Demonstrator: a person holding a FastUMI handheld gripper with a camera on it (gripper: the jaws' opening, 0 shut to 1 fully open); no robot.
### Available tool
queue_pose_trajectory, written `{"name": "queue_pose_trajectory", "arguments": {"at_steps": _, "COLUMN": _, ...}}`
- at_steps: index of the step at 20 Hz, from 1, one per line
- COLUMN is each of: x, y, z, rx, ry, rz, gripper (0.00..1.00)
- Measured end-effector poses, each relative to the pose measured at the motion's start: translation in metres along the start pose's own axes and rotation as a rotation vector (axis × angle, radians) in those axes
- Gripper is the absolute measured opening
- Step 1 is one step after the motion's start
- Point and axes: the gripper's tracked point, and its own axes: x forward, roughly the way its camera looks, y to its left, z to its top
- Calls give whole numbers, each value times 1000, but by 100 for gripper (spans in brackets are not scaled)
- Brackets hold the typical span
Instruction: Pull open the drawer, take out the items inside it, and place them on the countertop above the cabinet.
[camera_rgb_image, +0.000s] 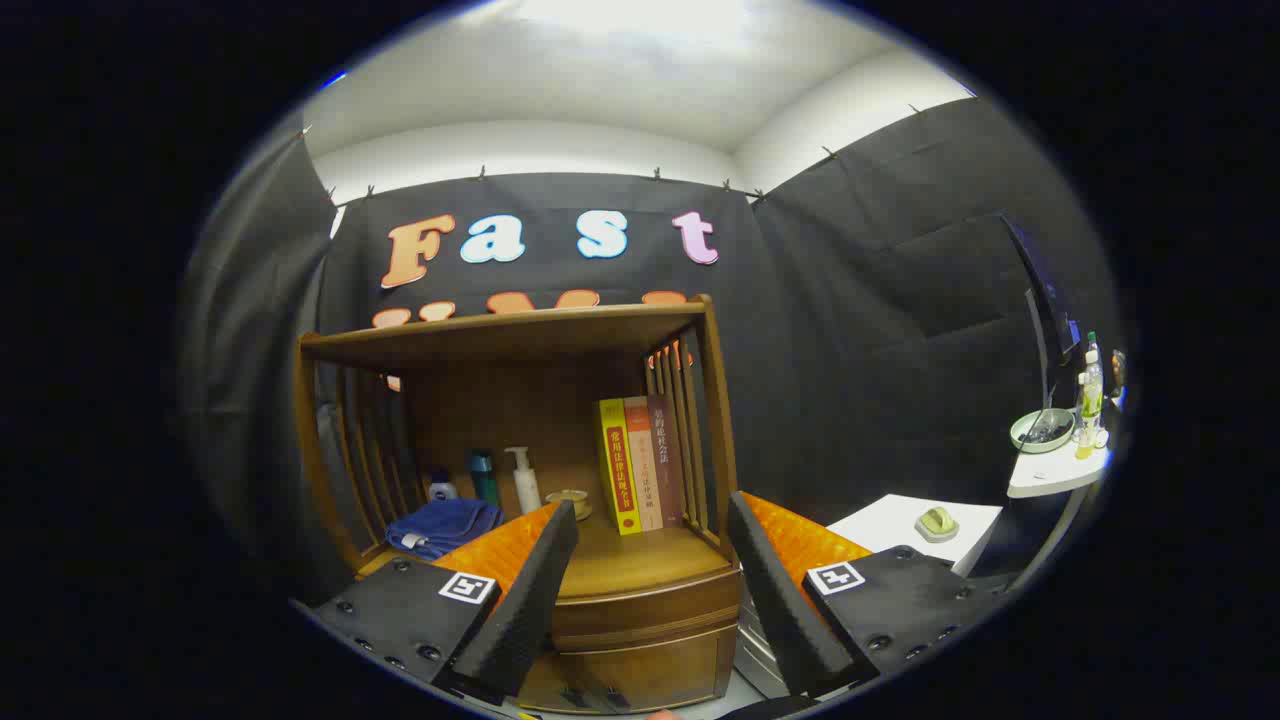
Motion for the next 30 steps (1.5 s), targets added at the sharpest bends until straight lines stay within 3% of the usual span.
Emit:
{"name": "queue_pose_trajectory", "arguments": {"at_steps": 8, "x": -14, "y": 33, "z": -19, "rx": 33, "ry": 42, "rz": 99, "gripper": 98}}
{"name": "queue_pose_trajectory", "arguments": {"at_steps": 23, "x": -81, "y": -10, "z": -14, "rx": 93, "ry": 39, "rz": 128, "gripper": 98}}
{"name": "queue_pose_trajectory", "arguments": {"at_steps": 27, "x": -88, "y": 13, "z": -28, "rx": 140, "ry": 39, "rz": 154, "gripper": 98}}
{"name": "queue_pose_trajectory", "arguments": {"at_steps": 30, "x": -77, "y": 28, "z": -39, "rx": 84, "ry": -2, "rz": 152, "gripper": 98}}
